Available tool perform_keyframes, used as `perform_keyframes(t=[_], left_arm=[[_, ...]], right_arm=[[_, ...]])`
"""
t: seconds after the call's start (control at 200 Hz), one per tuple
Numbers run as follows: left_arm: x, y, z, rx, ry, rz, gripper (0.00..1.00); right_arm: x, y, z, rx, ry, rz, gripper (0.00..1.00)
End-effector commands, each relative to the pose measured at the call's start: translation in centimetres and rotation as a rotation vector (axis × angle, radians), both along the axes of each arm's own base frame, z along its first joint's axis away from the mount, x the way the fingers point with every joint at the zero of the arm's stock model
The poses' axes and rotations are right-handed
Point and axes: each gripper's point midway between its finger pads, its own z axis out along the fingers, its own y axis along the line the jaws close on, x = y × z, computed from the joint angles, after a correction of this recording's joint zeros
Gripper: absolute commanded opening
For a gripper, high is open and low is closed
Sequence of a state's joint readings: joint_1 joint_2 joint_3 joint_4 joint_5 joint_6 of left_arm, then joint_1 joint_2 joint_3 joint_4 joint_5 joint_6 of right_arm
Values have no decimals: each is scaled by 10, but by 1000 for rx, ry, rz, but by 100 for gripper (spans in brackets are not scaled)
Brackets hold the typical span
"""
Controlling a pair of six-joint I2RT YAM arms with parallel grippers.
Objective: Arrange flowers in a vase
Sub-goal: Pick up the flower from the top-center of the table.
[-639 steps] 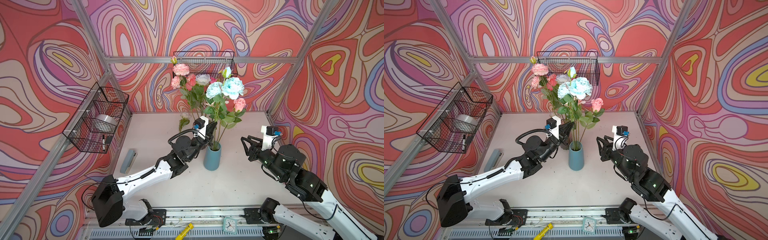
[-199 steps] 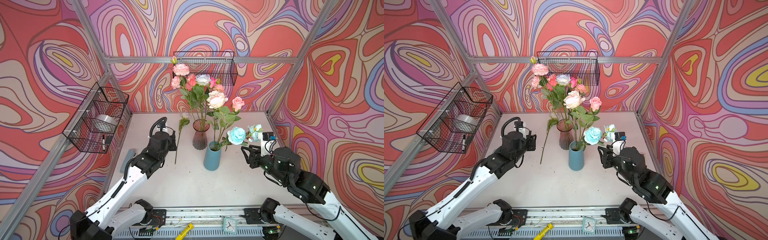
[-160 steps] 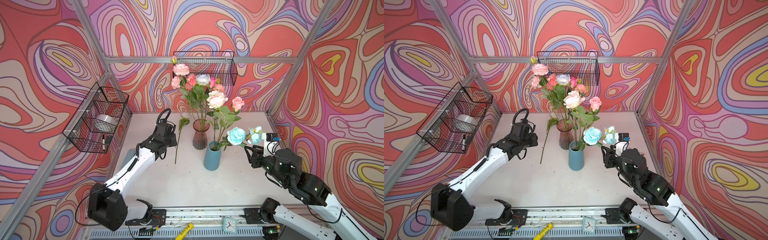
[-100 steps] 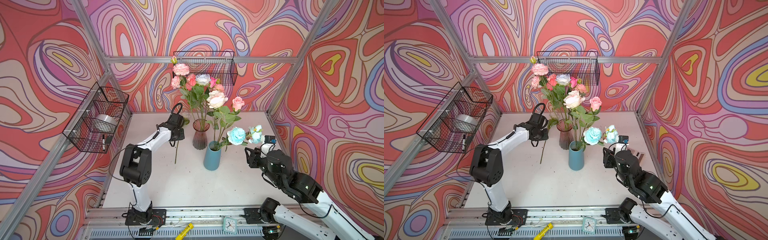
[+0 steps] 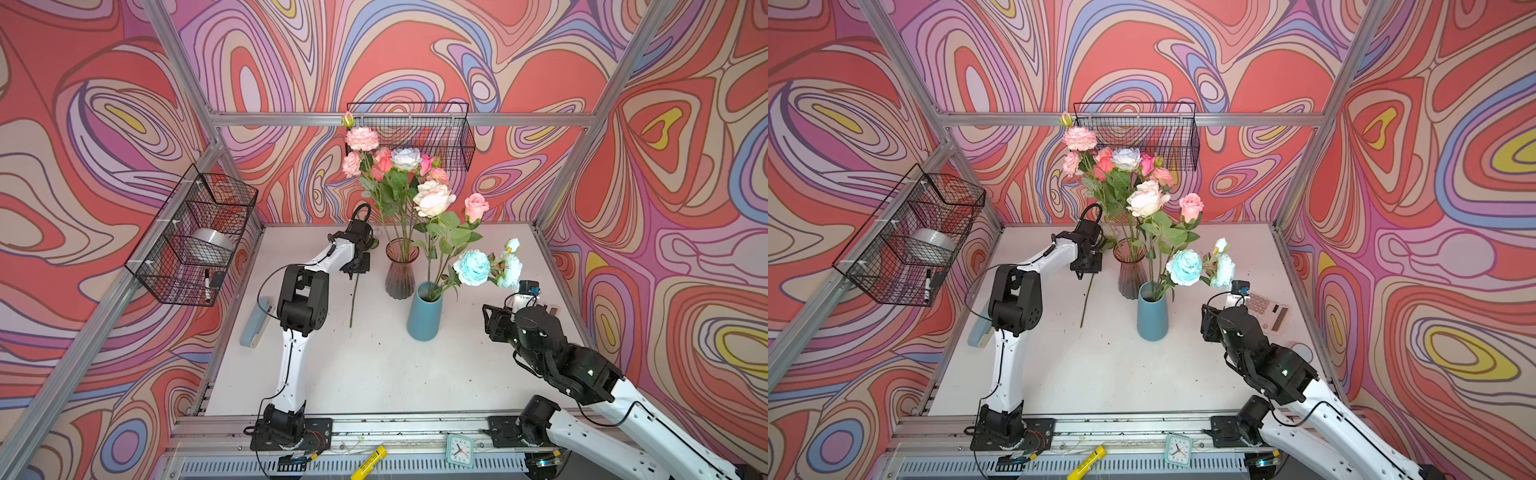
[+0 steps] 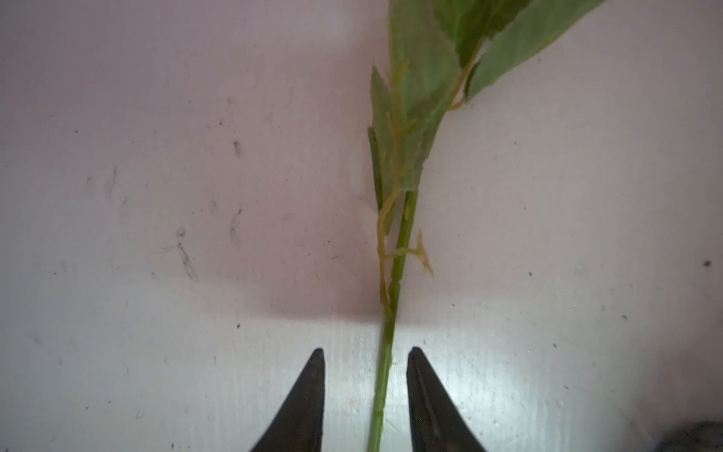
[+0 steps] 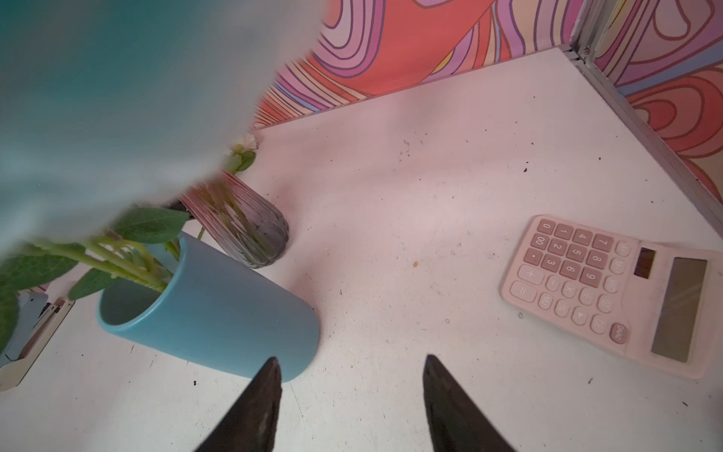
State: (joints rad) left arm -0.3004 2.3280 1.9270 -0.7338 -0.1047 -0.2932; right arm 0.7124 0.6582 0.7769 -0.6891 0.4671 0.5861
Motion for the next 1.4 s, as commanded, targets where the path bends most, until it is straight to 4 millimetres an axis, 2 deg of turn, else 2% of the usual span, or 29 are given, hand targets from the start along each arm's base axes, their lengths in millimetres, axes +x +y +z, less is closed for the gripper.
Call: perform_keyframes(t=[0.0,0.22,0.396,0.536,0.636,0.751,0.941,1.192,1.397], left_arm=[[-10,2,-16,21,85,-38,25],[-16,5,-25,30,111,-29,10],[-26,6,-26,3,118,9,0],[-30,8,-22,-19,117,31,0],[-29,9,0,-39,72,40,0],[-32,7,36,-98,-17,61,0],[-47,9,84,-176,-136,97,0],[-78,14,118,-265,-248,133,0],[-114,13,165,-426,-436,126,0]], right_arm=[[2,1,-5,10,7,-12,60],[1,-1,-3,13,0,-19,59],[2,0,7,20,-17,-13,59],[1,-2,18,15,-40,-12,59],[-1,-5,24,16,-52,-13,59],[-1,-5,31,26,-66,-6,59],[2,1,38,27,-82,16,59],[3,6,49,49,-103,36,58],[1,11,57,63,-122,69,58]])
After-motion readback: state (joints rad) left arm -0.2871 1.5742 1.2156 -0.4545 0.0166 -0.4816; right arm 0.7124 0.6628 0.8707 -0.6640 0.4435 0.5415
